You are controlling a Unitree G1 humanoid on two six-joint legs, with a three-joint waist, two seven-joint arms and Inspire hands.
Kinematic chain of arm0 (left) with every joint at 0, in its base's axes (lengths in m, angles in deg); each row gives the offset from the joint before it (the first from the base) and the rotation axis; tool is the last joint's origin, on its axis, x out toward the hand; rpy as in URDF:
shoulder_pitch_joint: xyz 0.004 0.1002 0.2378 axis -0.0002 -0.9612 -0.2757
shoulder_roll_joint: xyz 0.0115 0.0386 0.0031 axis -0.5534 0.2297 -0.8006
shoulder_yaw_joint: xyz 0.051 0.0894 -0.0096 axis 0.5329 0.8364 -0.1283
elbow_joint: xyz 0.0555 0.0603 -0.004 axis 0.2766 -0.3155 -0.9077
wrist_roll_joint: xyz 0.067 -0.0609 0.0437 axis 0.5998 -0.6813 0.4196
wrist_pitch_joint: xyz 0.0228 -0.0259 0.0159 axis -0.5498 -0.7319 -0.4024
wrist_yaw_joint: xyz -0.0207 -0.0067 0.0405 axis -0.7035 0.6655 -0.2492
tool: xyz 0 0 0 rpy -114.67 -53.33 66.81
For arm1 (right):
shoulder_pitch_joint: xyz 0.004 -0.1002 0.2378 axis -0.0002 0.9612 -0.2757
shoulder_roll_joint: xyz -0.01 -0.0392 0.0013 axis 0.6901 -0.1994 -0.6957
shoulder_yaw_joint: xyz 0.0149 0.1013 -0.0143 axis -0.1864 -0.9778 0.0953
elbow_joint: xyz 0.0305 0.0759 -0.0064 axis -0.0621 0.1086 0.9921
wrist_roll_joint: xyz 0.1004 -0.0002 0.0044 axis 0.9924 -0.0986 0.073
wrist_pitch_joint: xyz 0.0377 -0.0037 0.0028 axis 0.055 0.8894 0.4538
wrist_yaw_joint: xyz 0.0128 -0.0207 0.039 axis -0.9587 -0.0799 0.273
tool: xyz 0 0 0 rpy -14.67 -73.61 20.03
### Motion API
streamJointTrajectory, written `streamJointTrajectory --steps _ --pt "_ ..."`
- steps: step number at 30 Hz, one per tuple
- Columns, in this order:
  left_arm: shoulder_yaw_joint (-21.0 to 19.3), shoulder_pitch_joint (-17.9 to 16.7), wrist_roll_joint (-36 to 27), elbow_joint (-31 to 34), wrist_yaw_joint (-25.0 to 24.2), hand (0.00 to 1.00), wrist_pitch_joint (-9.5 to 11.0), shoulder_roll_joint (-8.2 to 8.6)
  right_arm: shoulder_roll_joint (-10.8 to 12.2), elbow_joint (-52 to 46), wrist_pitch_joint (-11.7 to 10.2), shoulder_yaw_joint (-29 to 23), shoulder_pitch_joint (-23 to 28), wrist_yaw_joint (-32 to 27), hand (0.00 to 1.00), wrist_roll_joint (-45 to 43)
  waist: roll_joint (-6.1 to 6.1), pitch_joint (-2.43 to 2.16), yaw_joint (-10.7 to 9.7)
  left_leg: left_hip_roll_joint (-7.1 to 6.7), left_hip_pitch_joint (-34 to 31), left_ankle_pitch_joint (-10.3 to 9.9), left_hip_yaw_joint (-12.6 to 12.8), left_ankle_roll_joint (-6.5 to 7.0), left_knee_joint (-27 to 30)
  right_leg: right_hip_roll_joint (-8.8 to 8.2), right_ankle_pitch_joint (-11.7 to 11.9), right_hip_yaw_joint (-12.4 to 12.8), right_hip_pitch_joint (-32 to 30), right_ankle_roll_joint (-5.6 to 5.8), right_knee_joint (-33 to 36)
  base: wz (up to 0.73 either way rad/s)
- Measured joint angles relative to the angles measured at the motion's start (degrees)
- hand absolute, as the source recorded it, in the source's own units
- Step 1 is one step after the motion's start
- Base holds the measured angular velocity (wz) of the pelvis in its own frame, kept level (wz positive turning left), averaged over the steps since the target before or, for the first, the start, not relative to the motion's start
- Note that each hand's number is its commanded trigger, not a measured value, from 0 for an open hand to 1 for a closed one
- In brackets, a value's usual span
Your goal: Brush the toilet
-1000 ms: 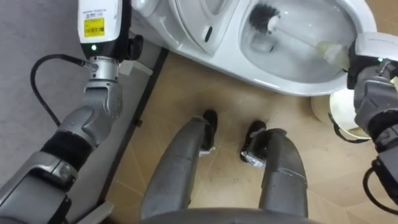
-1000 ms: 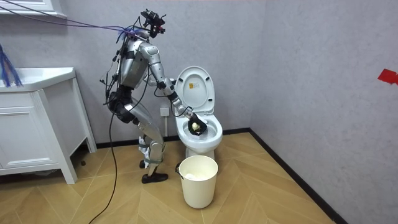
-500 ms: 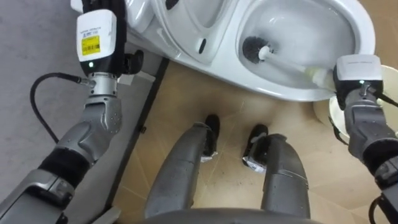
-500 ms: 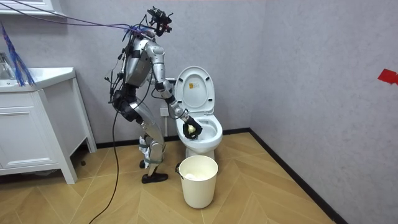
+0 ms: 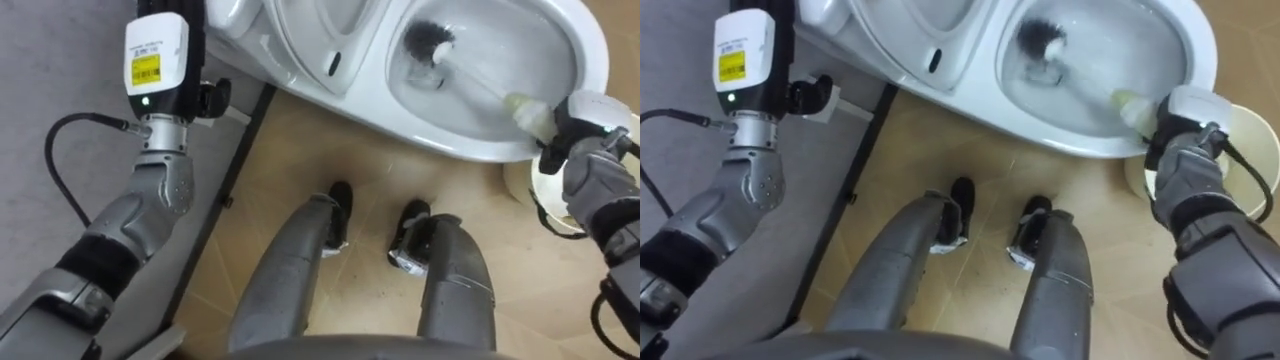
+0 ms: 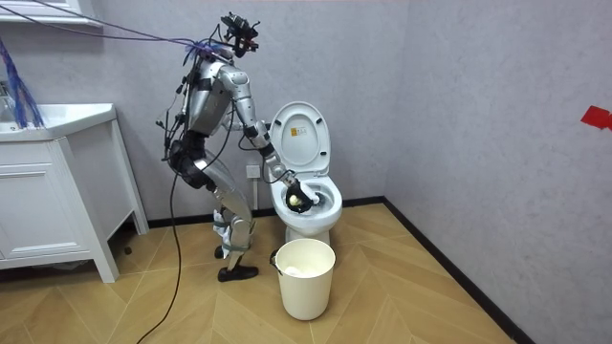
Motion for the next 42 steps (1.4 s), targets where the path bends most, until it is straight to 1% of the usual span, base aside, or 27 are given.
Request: streamJointTrajectory --steps 2,4,7,9,11,12,14,16,18,19,20,21,23,24,26,28,31,33,34,35,36,37,38,39,40,41,42 --pt "0.02 1.36 0.02 -0.62 0.67 0.0 -0.35 0.32 -0.18 0.06 -0.05 -0.05 -0.49 -0.99 1.0 -2.4 -0.76 0.5 -0.16 -0.12 -0.31 -0.08 0.0 0.13 0.63 -0.16 -0.03 0.08 -0.24 0.0 0.44 -0.02" --pt "0.02 2.23 0.69 -1.48 0.84 0.0 -0.52 0.65 0.07 0.05 -0.06 -0.05 -0.47 -1.53 1.0 -5.15 -1.05 0.68 -0.23 -0.11 -0.37 -0.19 0.0 0.31 1.15 -0.18 -0.12 0.09 -0.18 0.19 0.7 0.0" --pt "0.0 2.23 2.34 -1.66 0.58 0.0 -1.44 0.74 0.08 -0.25 -0.06 0.02 -0.11 -2.55 1.0 -12.22 -0.99 0.63 -0.34 -0.48 -0.35 -0.34 0.01 0.58 1.6 -0.5 -0.27 0.3 -0.2 0.57 1.23 0.0" --pt "0.01 2.22 2.63 -1.85 0.17 0.0 -1.51 0.96 0.44 -0.61 0.24 0.89 0.47 -2.5 1.0 -16.63 -0.87 0.57 -0.24 -0.5 -0.15 -0.44 -0.14 0.71 1.84 -0.6 -0.37 -0.11 0.27 0.61 1.24 0.05" --pt "0.01 2.18 3.6 -1.85 -0.26 0.0 -1.56 1.56 0.98 -1.04 1.55 1.32 2.0 -2.27 1.0 -21.9 -0.65 0.56 0.41 -0.54 0.12 -0.52 -0.47 0.8 1.98 -0.6 -0.38 -0.53 0.86 0.64 1.03 0.05" --pt "0.07 2.15 3.65 -1.86 -0.48 0.0 -1.51 1.63 1.04 -1.22 2.02 1.88 2.56 -2.26 1.0 -22.85 -0.42 0.55 0.6 -0.5 0.33 -0.56 -0.59 0.82 1.98 -0.56 -0.38 -0.67 1.2 0.66 0.88 0.05" --pt "0.59 2.12 3.19 -2.04 -0.81 0.0 -1.58 2.36 1.25 -1.7 3.72 4.26 3.81 -2.09 1.0 -25.09 1.64 0.47 0.56 -0.38 0.9 -0.59 -1.58 0.81 1.82 0.03 -0.2 -1.4 2.69 1.04 -0.59 0.07" --pt "0.58 1.77 3.3 -2.23 -0.86 0.0 -1.49 3.05 1.3 -3.16 4.68 4.18 4.78 -1.9 1.0 -26.16 2.66 0.46 0.59 -0.35 1.29 -0.7 -1.35 0.97 1.62 0.09 -0.14 -1.33 3.04 1.14 -0.84 -0.05" --pt "0.45 1.32 3.33 -2.21 -0.92 0.0 -1.26 3.07 1.32 -5.09 5.7 4.17 5.41 -1.25 1.0 -26.4 3.06 0.28 0.62 -0.12 1.63 -0.74 -0.76 0.98 1.14 0.19 -0.05 -1.27 3.08 0.99 -1.13 -0.16" --pt "0.37 1.13 3.31 -2.19 -0.92 0.0 -1.23 3.1 1.63 -5.84 5.96 4.15 5.74 -1.04 1.0 -26.6 3.52 0.0 0.65 0.54 1.67 -0.84 -0.63 0.9 1.01 0.76 0.32 -1.29 3.37 0.86 -2.02 -0.19" --pt "0.36 0.86 3.18 -1.89 -0.93 0.0 -1.04 3.04 2.13 -6.83 6.55 4.15 6.34 -0.97 1.0 -26.56 3.78 -0.15 0.66 0.97 1.96 -0.96 -0.71 0.71 0.78 1.14 0.63 -1.38 3.76 0.63 -2.82 -0.17" --pt "0.37 0.6 3.14 -1.64 -0.94 0.0 -0.9 3.06 2.48 -6.94 6.73 4.16 6.66 -1.02 1.0 -26.55 3.83 -0.16 0.55 1.13 2.34 -0.97 -0.64 0.67 0.47 1.3 0.73 -1.39 4.07 0.54 -3.14 -0.11" --pt "0.4 -1.33 2.76 -0.89 -0.98 0.0 0.18 3.21 3.99 -6.95 7.01 4.06 8.42 -1.09 1.0 -26.54 4.14 -0.31 -0.46 1.48 4.26 -1.08 -0.34 0.44 -0.79 1.99 0.83 -1.16 5.78 0.51 -4.27 -0.02" --pt "0.43 -1.8 2.57 -0.9 -0.99 0.0 0.29 3.29 4.37 -7.11 7.03 4.06 8.87 -1.07 1.0 -26.53 4.38 -0.34 -0.91 1.52 4.71 -1.11 -0.37 0.39 -1.09 1.97 0.78 -1.14 6.27 0.55 -4.58 0.0" --pt "0.58 -2.85 1.74 -1.0 -1.0 0.0 0.49 3.95 4.89 -9.95 7.85 4.06 11.7 -0.97 1.0 -26.49 4.9 -0.66 -2.07 1.55 6.17 -1.04 -0.34 0.15 -2.53 2.08 0.75 -1.21 7.55 0.45 -5.8 0.0" --pt "0.58 -3.34 1.73 -1.07 -1.02 0.0 1.14 3.98 5.22 -11.85 8.11 4.05 13.3 -0.36 1.0 -26.5 4.99 -0.71 -2.97 1.54 6.89 -1.06 -0.26 -0.06 -3.23 2.11 0.65 -1.14 8.01 0.32 -6.13 0.0" --pt "0.51 -3.22 0.35 -1.33 -1.08 0.0 2.35 3.99 5.41 -11.89 8.08 3.92 13.74 0.17 1.0 -26.43 4.99 -0.71 -3.73 1.64 7.22 -1.14 0.02 -0.2 -3.49 2.17 0.37 -0.96 8.1 0.13 -6.1 -0.01" --pt "0.51 -3.12 -0.43 -1.35 -1.29 0.0 2.73 3.92 4.85 -11.74 7.75 4.01 13.08 1.14 1.0 -26.14 4.95 -0.7 -3.59 1.77 7.23 -1.23 0.17 -0.34 -3.55 2.35 0.34 -0.69 7.98 0.08 -6.13 -0.08" --pt "0.51 -2.89 -0.46 -1.32 -1.57 0.0 3.07 3.86 3.42 -11.43 7.38 4.5 12.45 1.52 1.0 -25.74 4.91 -0.68 -2.51 2.0 7.12 -1.36 0.42 -0.47 -3.34 2.52 0.38 -0.5 7.86 0.01 -6.19 -0.18" --pt "0.51 -2.66 -0.83 -0.88 -1.63 0.0 3.38 3.47 1.75 -10.6 6.64 6.23 11.26 1.62 1.0 -23.46 4.72 -0.6 -1.12 2.33 6.97 -1.42 0.81 -0.47 -3.11 2.79 0.45 -0.11 7.61 -0.07 -6.15 -0.18" --pt "0.52 -2.56 -1.67 -0.63 -1.57 0.0 3.64 3.09 0.9 -9.83 6.0 7.26 10.36 1.62 1.0 -21.98 4.4 -0.52 -0.78 2.26 6.91 -1.44 0.84 -0.49 -3.14 2.75 0.45 0.09 7.33 -0.07 -5.92 -0.05" --pt "0.52 -2.17 -3.08 -0.55 -1.46 0.0 3.65 2.38 -0.42 -7.81 4.43 8.61 8.32 1.65 1.0 -18.35 4.11 -0.42 -0.22 2.23 6.57 -1.41 0.82 -0.53 -2.98 2.73 0.44 0.16 6.85 -0.09 -5.6 0.0" --pt "0.44 -1.65 -3.41 -0.55 -1.42 0.0 3.49 1.71 -1.23 -5.44 3.17 9.12 6.59 1.58 1.0 -14.98 3.12 -0.32 0.59 2.08 6.2 -1.28 0.94 -0.66 -2.77 2.49 0.42 0.35 6.07 -0.23 -4.99 0.08" --pt "0.41 -1.53 -3.33 -0.52 -1.27 0.0 3.38 1.29 -1.28 -4.2 2.54 9.07 5.8 1.55 1.0 -13.34 2.74 -0.28 0.69 1.81 5.96 -1.18 0.81 -0.73 -2.65 2.17 0.24 0.22 5.75 -0.36 -4.53 0.19" --pt "0.41 -1.26 -3.07 -0.43 -0.97 0.0 3.06 0.34 -1.12 -2.27 1.38 8.52 4.45 1.2 1.0 -9.23 2.03 -0.22 0.57 1.36 5.33 -0.86 0.62 -0.7 -2.48 1.66 -0.25 0.15 5.1 -0.31 -3.64 0.27" --pt "0.29 -0.66 -2.76 -0.69 -0.85 0.0 2.66 -0.04 -0.75 -1.34 0.48 6.07 3.53 1.08 1.0 -5.47 1.28 0.11 0.62 1.15 5.05 -0.69 0.6 -0.65 -2.28 1.39 -0.52 0.12 4.82 -0.29 -3.14 0.26" --pt "0.2 -0.53 -2.4 -0.78 -0.83 0.0 2.38 -0.2 -0.44 -1.16 0.18 4.47 3.13 1.01 1.0 -4.21 0.86 0.09 0.56 1.0 4.85 -0.66 0.59 -0.63 -2.1 1.21 -0.68 0.14 4.57 -0.3 -2.78 0.15"
